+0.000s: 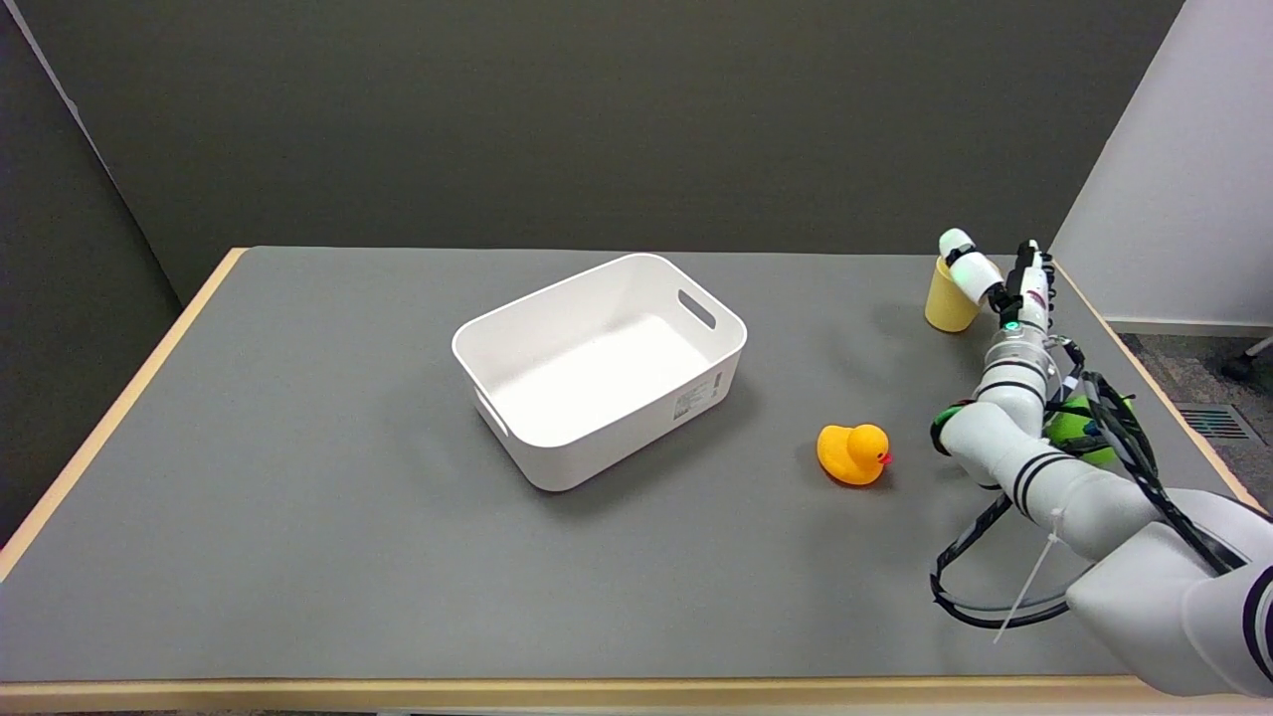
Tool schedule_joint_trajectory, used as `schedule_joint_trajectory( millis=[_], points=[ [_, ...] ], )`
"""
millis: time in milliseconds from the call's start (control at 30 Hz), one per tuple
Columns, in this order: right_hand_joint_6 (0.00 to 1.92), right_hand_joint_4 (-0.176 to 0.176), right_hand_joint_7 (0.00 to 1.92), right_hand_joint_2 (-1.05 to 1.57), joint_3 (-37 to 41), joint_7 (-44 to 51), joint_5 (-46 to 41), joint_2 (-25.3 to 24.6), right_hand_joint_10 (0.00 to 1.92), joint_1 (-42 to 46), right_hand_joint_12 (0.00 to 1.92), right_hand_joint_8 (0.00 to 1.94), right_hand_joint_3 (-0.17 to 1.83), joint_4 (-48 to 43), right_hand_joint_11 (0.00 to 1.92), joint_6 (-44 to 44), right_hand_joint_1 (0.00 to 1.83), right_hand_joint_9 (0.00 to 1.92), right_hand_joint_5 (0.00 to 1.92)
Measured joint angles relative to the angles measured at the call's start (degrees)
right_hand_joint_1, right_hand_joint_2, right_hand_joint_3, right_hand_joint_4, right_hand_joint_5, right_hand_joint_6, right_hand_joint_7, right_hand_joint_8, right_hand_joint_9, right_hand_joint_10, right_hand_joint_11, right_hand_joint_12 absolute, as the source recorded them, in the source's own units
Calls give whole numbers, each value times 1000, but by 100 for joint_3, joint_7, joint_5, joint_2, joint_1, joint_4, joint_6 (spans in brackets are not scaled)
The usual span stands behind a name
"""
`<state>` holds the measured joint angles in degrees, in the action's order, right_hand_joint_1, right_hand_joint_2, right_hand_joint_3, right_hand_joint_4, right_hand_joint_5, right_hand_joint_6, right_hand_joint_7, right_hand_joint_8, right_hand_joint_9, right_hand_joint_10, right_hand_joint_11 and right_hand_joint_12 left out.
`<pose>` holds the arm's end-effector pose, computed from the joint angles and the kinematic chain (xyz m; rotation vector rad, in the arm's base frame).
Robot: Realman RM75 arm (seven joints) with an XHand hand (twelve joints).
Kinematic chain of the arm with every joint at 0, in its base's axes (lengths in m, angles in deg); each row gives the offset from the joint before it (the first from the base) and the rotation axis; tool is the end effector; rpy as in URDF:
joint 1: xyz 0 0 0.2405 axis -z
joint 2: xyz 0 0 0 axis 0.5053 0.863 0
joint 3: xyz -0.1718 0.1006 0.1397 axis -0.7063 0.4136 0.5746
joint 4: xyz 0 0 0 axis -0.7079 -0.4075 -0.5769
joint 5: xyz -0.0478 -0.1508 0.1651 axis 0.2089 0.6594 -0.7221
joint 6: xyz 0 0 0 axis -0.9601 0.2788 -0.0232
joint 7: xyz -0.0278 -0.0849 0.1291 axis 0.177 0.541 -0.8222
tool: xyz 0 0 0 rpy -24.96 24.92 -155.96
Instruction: Pick up the yellow cup.
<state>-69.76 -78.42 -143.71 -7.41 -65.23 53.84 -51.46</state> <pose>-0.3091 -0.3972 0.5467 0.5927 -0.4284 1.1437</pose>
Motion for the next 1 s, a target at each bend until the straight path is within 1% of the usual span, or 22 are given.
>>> schedule_joint_trajectory(
  millis=[133, 700, 800, 1000],
  points=[
    [-1, -111, -1, 682, 1, -1, 1, 34, -1, -17, -1, -1, 594, 49, -1, 81, 491, -1, -1],
    [-1, -85, -1, 646, -11, -30, 120, 104, -1, -242, -1, -1, 663, 242, -1, 497, 433, -1, -1],
    [-1, -74, -1, 642, -15, -125, 140, 107, -1, -271, -1, -1, 664, 260, -1, 538, 438, -1, -1],
    [-1, -67, -1, 643, -22, -532, 171, 109, -1, -289, -1, -1, 680, 288, -1, 598, 427, -1, -1]
  ],
)
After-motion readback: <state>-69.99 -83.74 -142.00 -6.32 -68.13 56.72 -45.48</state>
